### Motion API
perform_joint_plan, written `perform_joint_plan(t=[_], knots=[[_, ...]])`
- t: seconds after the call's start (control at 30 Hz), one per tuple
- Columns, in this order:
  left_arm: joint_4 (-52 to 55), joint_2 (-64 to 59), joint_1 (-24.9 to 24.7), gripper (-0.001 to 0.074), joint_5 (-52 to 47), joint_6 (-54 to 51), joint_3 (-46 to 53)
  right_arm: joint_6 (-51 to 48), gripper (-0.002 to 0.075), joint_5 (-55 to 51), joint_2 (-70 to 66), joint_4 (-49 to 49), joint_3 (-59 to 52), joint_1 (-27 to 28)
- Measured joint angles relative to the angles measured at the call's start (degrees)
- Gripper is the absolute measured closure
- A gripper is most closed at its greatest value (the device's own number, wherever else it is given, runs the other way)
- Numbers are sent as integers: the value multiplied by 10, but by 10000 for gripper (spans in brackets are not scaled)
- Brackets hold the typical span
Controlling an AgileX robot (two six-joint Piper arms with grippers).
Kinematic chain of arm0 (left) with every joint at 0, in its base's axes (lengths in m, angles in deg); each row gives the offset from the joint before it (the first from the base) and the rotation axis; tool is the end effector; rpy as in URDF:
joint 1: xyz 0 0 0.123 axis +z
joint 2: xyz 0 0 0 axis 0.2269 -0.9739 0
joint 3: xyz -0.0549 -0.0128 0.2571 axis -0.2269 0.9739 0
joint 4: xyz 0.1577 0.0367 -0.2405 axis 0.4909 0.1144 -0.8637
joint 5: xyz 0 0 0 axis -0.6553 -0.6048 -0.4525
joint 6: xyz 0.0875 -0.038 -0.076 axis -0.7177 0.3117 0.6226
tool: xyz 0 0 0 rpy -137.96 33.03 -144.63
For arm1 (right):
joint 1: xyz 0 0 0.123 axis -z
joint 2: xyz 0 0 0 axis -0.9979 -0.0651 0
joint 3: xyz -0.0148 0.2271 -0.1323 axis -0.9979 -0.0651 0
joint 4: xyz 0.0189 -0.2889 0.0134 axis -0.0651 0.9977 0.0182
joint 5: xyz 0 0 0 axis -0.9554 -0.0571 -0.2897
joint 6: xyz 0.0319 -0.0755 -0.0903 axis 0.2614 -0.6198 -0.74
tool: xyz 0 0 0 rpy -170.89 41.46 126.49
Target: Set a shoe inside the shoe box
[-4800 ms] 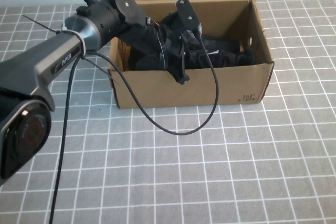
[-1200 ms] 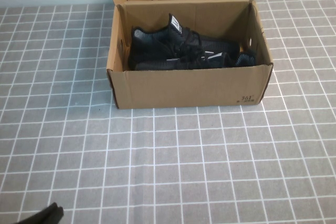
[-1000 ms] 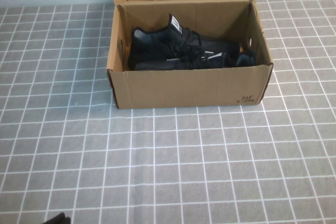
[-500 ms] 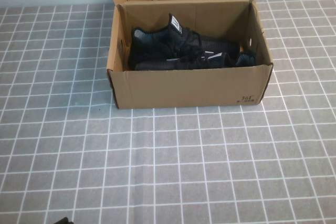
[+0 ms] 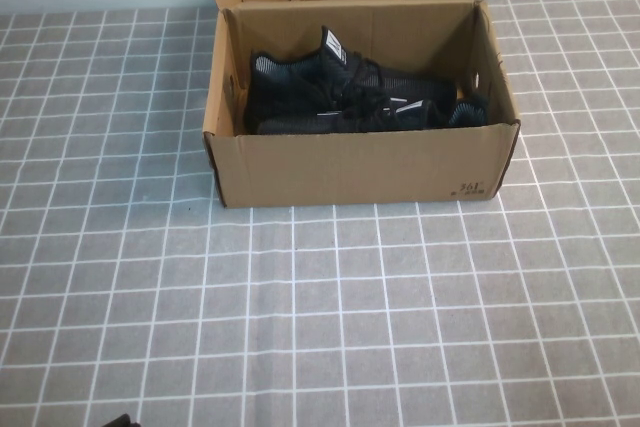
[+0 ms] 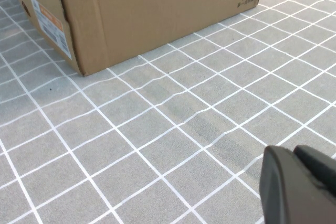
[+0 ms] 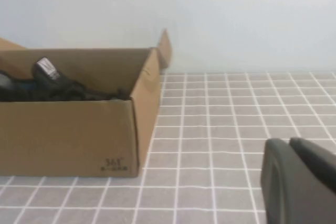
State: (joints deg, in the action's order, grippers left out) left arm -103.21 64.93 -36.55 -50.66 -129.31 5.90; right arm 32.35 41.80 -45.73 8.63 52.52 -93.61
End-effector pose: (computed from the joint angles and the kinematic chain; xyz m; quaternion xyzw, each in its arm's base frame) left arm 0.1250 -0.0822 0.1633 0.2920 0.7408 -0.1516 0.5857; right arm 0.1526 0.0221 0.2370 -0.0226 0.7185 0.0805 0.6905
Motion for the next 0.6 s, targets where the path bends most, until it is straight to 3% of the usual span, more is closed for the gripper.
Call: perform_joint_plan(t=[0.33,0.6], knots=[[0,0,0,736,0,0,1,0,742,14,75,-5,-92,22],[2,0,0,736,0,-1,1,0,742,-110,75,-5,-93,31]])
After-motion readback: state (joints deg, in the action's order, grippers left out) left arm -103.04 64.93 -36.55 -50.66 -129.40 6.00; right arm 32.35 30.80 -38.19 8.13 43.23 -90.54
